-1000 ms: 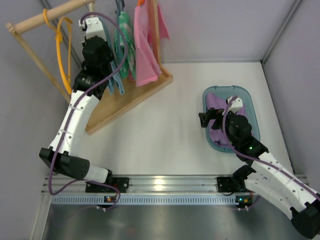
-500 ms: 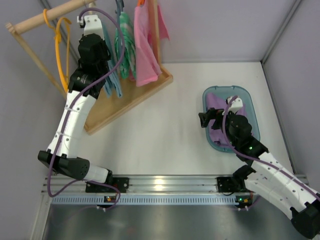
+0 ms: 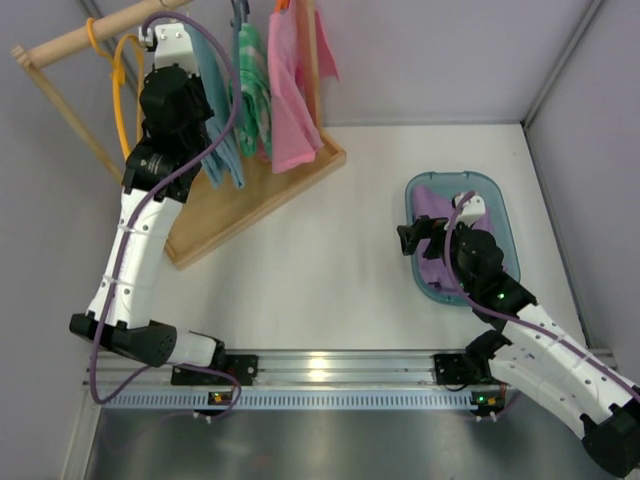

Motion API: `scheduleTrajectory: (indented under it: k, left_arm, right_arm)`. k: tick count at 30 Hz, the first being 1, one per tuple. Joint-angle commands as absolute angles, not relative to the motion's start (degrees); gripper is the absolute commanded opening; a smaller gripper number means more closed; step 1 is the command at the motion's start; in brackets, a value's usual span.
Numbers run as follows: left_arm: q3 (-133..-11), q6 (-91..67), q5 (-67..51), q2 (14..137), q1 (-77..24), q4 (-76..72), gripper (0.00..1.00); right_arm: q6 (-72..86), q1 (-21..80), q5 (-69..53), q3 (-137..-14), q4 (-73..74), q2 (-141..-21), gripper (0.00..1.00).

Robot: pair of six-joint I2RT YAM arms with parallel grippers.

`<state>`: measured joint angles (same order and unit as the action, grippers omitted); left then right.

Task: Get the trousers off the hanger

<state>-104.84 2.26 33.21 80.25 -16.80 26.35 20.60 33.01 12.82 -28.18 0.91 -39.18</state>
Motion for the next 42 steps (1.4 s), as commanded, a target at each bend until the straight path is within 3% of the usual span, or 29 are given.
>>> scheduleTrajectory:
  k: [1,14,30,42]
  left_arm:
    - [-108.46,1.32,32.70,73.40,-16.96,14.15,0.00]
    - [-105.99,-3.51,27.78,66.62,-17.40,21.88,0.00]
    - [-109.86,-3.87,25.31,67.06,-18.63,24.35,0.00]
    - [-103.10,-8.34,20.49,58.37,-20.04,25.92,0.00]
  right_arm:
    - [20.48,33.75,13.01,-31.11,-0.18,-39.29,0.99]
    - [19.69,33.75,13.80,-31.99,1.84,-39.64,0.99]
    - [20.04,33.66,15.29,-31.20,1.58,-40.08,0.99]
    - [20.48,33.75,12.83,-31.82,2.10,-38.59,1.00]
